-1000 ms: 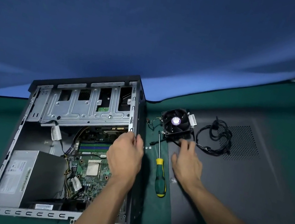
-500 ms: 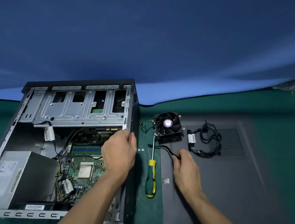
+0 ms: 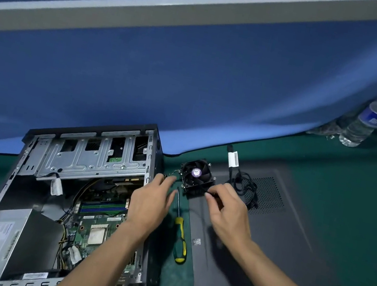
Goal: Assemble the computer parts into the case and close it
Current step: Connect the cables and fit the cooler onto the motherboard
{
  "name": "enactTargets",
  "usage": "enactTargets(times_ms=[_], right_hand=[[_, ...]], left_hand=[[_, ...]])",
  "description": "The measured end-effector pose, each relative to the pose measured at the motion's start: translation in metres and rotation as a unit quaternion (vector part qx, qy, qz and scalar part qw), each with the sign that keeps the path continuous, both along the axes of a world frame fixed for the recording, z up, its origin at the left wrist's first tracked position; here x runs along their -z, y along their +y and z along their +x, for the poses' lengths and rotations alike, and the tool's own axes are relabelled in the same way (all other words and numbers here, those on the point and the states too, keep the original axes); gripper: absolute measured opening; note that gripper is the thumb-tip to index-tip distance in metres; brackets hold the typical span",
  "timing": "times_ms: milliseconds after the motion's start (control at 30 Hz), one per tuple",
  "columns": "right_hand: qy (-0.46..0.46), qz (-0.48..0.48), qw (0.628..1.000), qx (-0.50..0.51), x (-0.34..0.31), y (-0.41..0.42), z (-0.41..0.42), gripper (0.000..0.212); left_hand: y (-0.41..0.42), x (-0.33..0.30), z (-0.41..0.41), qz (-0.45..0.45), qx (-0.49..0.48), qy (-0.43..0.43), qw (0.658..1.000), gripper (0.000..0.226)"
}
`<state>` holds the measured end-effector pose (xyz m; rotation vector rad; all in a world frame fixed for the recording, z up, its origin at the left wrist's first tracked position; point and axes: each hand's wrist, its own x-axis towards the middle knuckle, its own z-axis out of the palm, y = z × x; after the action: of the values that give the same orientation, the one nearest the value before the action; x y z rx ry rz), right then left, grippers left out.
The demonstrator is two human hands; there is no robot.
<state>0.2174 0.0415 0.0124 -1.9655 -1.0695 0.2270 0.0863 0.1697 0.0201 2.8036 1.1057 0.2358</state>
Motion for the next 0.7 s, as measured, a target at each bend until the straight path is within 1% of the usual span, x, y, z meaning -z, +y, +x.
enactTargets(times_ms=[100,167,233,300,400,533,600,700], right_hand=[[-0.019,0.035,0.999,-0.019,-0.020,0.006,-0.002,0.005],[-0.038,0.063,0.997,-0.030,-0.031,0.011,-0.007,0.004],[-0.056,0.090,0.993,-0.042,-0.040,0.017,-0.013,0.005],[-0.047,0.107,0.992,-0.048,-0.047,0.023,-0.022,0.007],[0.000,0.095,0.994,-0.055,-0.056,0.036,-0.033,0.002],[0.047,0.086,0.995,-0.026,-0.068,0.061,-0.048,0.009],[0.089,0.088,0.992,0.030,-0.075,0.079,-0.057,0.021],[0.199,0.108,0.965,0.133,-0.086,0.109,-0.066,0.043]], left_hand=[[0.003,-0.006,-0.005,-0.035,-0.020,-0.008,0.999,0.036],[0.008,-0.012,-0.008,-0.038,-0.021,-0.021,0.999,0.035],[0.013,-0.021,-0.012,-0.037,-0.030,-0.056,0.997,0.028],[0.017,-0.029,-0.018,-0.025,-0.039,-0.091,0.995,0.022],[0.022,-0.033,-0.032,0.010,-0.036,-0.128,0.991,0.018],[0.030,-0.037,-0.054,0.046,-0.028,-0.157,0.986,0.015],[0.035,-0.039,-0.064,0.058,-0.021,-0.167,0.984,0.013],[0.043,-0.037,-0.078,0.047,-0.009,-0.182,0.982,0.012]])
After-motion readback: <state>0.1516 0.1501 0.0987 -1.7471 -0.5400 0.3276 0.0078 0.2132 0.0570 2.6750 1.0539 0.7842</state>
